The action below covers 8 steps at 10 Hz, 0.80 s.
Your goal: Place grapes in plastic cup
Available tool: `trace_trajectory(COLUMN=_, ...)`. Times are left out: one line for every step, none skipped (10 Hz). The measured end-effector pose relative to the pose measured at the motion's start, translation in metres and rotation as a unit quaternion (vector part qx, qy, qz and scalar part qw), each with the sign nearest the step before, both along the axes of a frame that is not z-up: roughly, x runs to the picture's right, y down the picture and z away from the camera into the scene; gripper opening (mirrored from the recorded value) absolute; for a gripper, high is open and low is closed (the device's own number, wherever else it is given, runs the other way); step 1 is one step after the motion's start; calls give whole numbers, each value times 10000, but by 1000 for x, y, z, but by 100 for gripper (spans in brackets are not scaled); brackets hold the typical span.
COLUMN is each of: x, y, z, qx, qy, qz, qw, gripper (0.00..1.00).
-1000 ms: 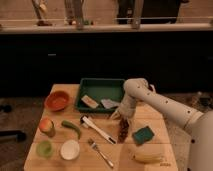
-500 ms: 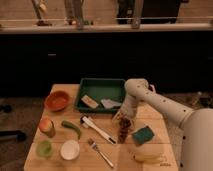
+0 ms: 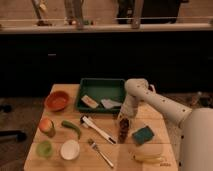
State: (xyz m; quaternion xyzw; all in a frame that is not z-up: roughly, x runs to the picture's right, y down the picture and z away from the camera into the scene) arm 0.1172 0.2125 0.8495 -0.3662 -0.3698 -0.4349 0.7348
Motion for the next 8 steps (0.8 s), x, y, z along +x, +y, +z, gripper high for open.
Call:
trace_trajectory(x=0, y=0, z=-1, qx=4, qy=-1, qz=0, qw=10000, gripper=31)
trace_trajectory(x=0, y=0, z=-2, qx=11, qy=1, qz=2, qw=10000, gripper=21)
trace_trajectory(x=0, y=-1, z=-2, qx=37, qy=27, qz=6, qw=10000, gripper=9)
trace_trajectory(x=0, y=-2, z=-3, qx=65, qy=71, qz=23, qw=10000, gripper=3)
trace_trajectory(x=0, y=-5, z=-6, qx=117, qy=126, qz=51, qw=9998, gripper=0)
trace_trajectory(x=-1, y=-9, z=-9, qx=178, qy=163, qz=82, qw=9997, gripper=0)
trace_trajectory(x=-2, y=-11, z=-12, qx=216, qy=173, qz=100, qw=9996, gripper=0)
trace_trajectory(x=-4, y=-13, z=-14, qx=246, qy=179, qz=114, qw=9995, gripper=0)
